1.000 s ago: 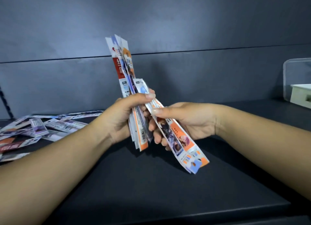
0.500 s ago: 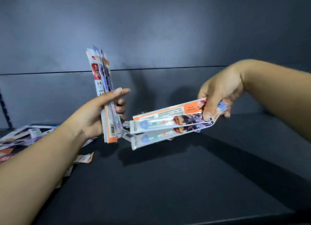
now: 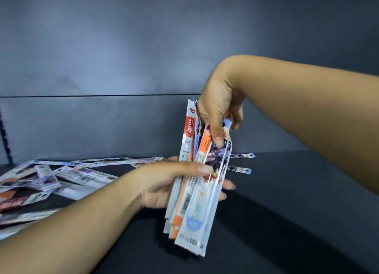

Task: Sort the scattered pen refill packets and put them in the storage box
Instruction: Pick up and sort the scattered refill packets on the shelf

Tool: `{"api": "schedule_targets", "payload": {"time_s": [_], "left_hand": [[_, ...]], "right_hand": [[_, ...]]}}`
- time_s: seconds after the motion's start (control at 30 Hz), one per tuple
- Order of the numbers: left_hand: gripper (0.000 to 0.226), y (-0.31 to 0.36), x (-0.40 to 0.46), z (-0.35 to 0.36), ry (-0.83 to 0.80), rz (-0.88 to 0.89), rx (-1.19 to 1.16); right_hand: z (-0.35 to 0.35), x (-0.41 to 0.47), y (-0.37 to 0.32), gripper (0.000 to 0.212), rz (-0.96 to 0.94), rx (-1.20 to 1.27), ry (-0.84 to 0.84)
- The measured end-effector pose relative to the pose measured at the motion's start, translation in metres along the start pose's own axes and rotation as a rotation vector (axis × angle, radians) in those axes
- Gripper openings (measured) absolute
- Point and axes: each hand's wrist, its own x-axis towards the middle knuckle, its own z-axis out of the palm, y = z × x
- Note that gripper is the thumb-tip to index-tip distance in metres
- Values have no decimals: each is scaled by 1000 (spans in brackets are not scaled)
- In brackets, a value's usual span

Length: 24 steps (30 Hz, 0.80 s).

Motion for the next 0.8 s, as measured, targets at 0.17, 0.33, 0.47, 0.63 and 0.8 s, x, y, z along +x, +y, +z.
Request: {"api": "schedule_targets", "payload": {"time_s": [0.17, 0.33, 0.47, 0.63, 0.8], "left_hand": [[29, 5, -3, 4, 276, 207, 63], [23, 2, 1, -13, 637, 459, 181], [24, -15, 4, -8, 490, 335, 471], [30, -24, 15, -3, 525, 327, 475], [15, -28, 34, 6, 516, 243, 497]], "right_hand": [[-4, -18, -2, 8, -154, 206, 129], [34, -11, 12, 68, -585, 1041, 322], [100, 19, -8, 30, -622, 1063, 304], [112, 30, -10, 14, -629, 1240, 528], [123, 34, 2, 10, -558, 1265, 571]]}}
